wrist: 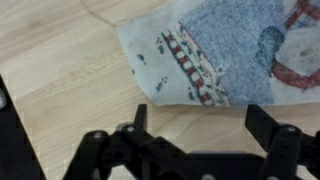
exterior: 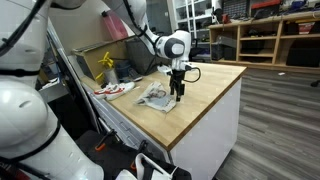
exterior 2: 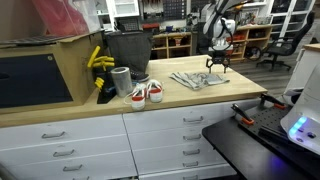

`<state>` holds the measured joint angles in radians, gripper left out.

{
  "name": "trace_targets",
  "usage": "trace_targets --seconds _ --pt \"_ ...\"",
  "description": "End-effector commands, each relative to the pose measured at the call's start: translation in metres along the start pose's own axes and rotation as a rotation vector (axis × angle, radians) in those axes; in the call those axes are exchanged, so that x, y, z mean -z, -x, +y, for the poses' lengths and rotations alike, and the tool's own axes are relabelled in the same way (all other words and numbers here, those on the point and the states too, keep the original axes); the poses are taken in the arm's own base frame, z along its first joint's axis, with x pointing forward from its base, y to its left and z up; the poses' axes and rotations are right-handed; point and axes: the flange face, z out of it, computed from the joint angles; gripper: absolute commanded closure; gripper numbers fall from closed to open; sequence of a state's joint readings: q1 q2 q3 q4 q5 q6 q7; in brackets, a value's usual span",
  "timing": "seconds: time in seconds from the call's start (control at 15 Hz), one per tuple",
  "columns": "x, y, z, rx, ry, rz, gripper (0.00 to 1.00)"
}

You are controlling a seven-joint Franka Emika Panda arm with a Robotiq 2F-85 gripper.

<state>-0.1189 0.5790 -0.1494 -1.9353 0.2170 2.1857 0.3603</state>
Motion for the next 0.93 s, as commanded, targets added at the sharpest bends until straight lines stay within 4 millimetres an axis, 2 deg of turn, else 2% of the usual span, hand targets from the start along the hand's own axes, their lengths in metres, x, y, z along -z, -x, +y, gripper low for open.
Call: trace_targets --seconds 0.0,0.27,0.33,0.47,0.87 --pt "0.000 0.001 0.003 0.023 -0.048 0.009 0.00" --pt "0.007 0.003 0.022 0.064 -0.099 0.013 0.00" --pt "-0.003 -0.005 0.010 0.043 -0.049 0.000 0.00" --pt "-0.004 -0.007 0.015 0.042 -0.051 -0.001 0.00" --pt "-0.006 -0.006 0.012 0.048 -0.047 -0.004 0.00"
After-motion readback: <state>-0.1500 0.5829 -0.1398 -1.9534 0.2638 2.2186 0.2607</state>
